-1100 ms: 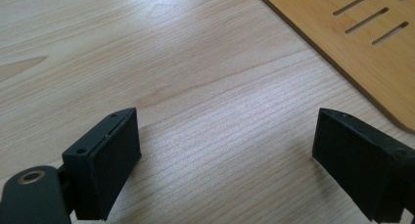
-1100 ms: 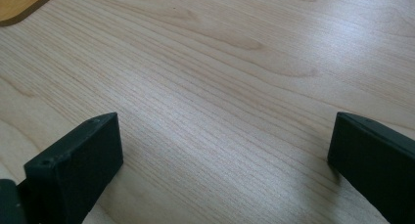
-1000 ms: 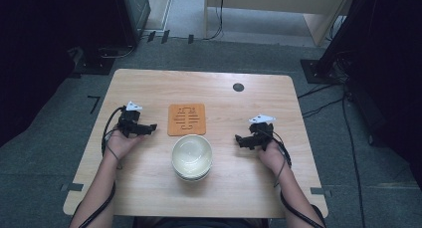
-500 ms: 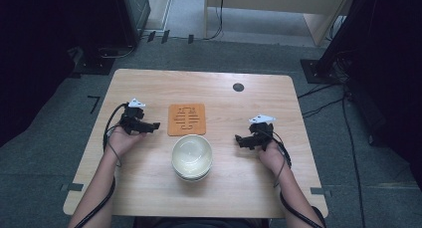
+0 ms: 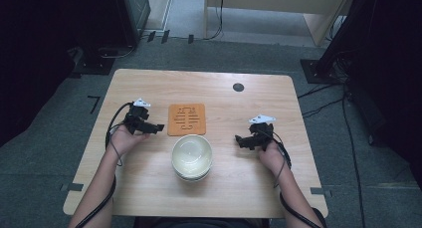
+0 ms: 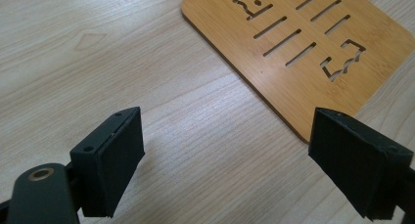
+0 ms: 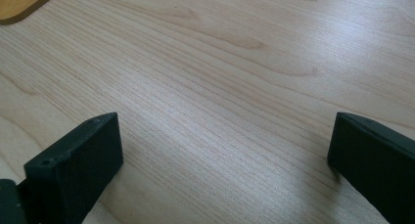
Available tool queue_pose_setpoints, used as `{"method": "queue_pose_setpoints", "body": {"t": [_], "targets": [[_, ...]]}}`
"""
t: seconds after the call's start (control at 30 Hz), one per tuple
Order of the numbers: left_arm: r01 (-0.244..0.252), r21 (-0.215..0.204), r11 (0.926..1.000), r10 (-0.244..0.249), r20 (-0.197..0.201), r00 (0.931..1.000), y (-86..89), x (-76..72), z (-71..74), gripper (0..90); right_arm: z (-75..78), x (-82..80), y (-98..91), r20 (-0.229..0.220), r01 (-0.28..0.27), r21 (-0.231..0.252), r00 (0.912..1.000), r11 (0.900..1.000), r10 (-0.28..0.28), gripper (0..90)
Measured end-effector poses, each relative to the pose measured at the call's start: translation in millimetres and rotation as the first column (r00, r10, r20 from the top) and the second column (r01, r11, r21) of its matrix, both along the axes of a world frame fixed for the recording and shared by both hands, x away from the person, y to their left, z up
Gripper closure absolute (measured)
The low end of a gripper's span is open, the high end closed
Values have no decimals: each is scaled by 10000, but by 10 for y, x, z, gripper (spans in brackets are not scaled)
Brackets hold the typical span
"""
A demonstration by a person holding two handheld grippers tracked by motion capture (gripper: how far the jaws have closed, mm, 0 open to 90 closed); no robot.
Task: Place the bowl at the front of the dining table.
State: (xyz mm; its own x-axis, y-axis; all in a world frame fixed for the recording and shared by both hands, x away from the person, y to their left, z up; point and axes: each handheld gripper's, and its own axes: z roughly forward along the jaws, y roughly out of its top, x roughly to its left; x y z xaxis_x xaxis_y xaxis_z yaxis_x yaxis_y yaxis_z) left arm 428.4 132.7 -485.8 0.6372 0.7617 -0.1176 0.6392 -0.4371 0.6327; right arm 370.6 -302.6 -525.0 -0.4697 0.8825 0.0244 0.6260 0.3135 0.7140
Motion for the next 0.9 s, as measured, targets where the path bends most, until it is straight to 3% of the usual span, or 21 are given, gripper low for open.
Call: {"method": "queue_pose_setpoints", "body": {"t": [0.17,0.33,0.57,0.73,0.9], "targets": [[67,43,10000,-67,-127,9999,-25,-6,13,130,0,-7,0,-16,-29,3,10000,10000,29,0],[129,-283,9995,-138,-300,9995,-34,-11,59,130,0,-7,-1,-12,-38,5,10000,10000,38,0],[215,-383,9990,-230,-393,9990,-61,-35,113,130,0,-7,0,-20,-39,11,10000,10000,39,0],[313,-198,9993,-321,-383,9988,-89,-55,137,130,-1,-5,-2,9,-54,-3,10000,10000,54,0],[417,-276,9988,-428,-407,9983,-105,-60,161,130,-1,-5,-3,10,-52,-2,10000,10000,52,0]]}}
